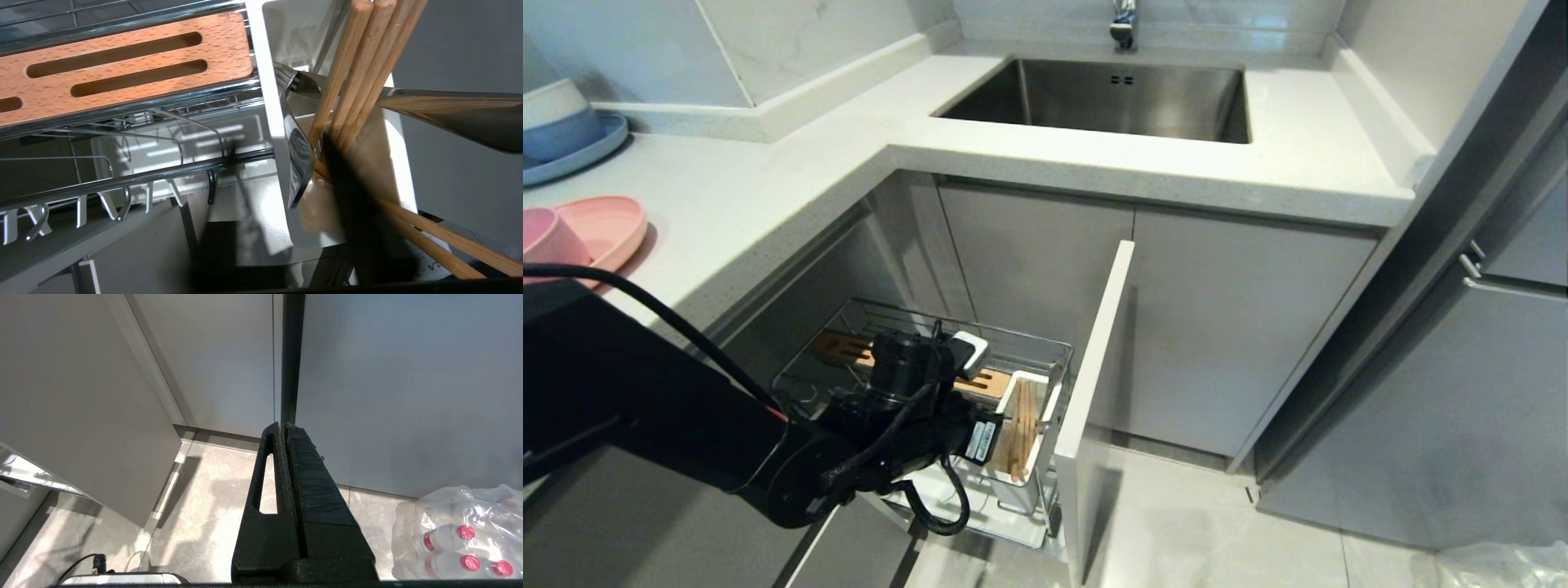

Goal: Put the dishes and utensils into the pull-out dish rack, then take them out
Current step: Take the chopsticks out of the cupboard

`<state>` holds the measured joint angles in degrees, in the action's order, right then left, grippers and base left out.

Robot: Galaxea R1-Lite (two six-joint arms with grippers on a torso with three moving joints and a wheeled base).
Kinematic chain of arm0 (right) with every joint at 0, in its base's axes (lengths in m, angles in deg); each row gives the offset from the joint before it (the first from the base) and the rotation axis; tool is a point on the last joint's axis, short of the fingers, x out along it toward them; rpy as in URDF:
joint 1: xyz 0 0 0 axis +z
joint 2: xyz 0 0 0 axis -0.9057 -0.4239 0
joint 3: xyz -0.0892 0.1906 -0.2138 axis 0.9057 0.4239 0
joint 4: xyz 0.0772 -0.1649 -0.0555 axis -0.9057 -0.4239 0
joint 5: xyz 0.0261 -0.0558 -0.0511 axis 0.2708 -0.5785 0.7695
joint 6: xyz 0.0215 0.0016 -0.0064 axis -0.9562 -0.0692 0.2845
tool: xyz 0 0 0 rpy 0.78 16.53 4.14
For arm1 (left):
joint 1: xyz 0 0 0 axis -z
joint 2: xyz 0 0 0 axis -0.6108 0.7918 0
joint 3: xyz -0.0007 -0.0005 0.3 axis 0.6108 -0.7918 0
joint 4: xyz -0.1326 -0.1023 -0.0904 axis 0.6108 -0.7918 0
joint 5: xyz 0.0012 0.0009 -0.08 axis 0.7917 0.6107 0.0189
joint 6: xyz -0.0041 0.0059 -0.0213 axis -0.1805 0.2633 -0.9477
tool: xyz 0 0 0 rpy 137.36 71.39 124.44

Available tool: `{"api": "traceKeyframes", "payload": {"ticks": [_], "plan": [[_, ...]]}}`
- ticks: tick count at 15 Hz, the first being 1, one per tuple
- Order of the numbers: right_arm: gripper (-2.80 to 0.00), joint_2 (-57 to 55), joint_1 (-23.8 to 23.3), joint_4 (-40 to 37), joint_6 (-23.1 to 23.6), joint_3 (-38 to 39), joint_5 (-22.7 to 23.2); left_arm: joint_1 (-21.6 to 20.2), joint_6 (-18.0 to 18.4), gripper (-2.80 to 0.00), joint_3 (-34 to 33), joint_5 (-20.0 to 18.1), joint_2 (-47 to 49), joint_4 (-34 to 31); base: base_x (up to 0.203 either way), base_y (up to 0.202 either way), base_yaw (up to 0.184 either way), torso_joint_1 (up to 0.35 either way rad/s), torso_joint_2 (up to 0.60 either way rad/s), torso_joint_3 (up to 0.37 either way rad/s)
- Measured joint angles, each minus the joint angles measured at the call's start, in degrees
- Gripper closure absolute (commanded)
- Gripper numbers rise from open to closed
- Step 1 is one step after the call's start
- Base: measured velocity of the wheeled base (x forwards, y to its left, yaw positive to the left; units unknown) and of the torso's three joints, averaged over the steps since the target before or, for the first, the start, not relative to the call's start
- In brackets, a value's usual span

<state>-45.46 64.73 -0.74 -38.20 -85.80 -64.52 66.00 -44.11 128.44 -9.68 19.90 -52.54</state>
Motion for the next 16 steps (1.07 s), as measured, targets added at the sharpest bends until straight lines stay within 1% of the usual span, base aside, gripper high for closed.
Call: {"api": "traceKeyframes", "payload": {"ticks": [8, 10, 12, 13, 14, 16], "plan": [[0.0, 0.0, 0.0, 0.0, 0.0, 0.0, 0.0, 0.9, -0.1, 0.0, -0.1, 1.1, -0.1, 0.0, 0.0, 0.0, 0.0, 0.0, 0.0, 0.0], [0.0, 0.0, 0.0, 0.0, 0.0, 0.0, 0.0, 1.0, -1.5, 0.0, 0.2, 1.2, -0.7, -0.1, 0.0, 0.0, 0.0, 0.0, 0.0, 0.0], [0.0, 0.0, 0.0, 0.0, 0.0, 0.0, 0.0, 1.2, -5.0, 0.0, 1.8, 1.6, -2.0, -0.2, 0.0, 0.0, 0.0, 0.0, 0.0, 0.0], [0.0, 0.0, 0.0, 0.0, 0.0, 0.0, 0.0, 1.2, -6.4, 0.0, 2.6, 2.4, -2.6, -0.4, 0.0, 0.0, 0.0, 0.0, 0.0, 0.0], [0.0, 0.0, 0.0, 0.0, 0.0, 0.0, 0.0, 1.3, -7.0, 0.0, 3.2, 3.2, -3.1, -0.4, 0.0, 0.0, 0.0, 0.0, 0.0, 0.0], [0.0, 0.0, 0.0, 0.0, 0.0, 0.0, 0.0, 1.3, -7.8, 0.0, 4.0, 3.6, -3.9, -0.4, 0.0, 0.0, 0.0, 0.0, 0.0, 0.0]]}}
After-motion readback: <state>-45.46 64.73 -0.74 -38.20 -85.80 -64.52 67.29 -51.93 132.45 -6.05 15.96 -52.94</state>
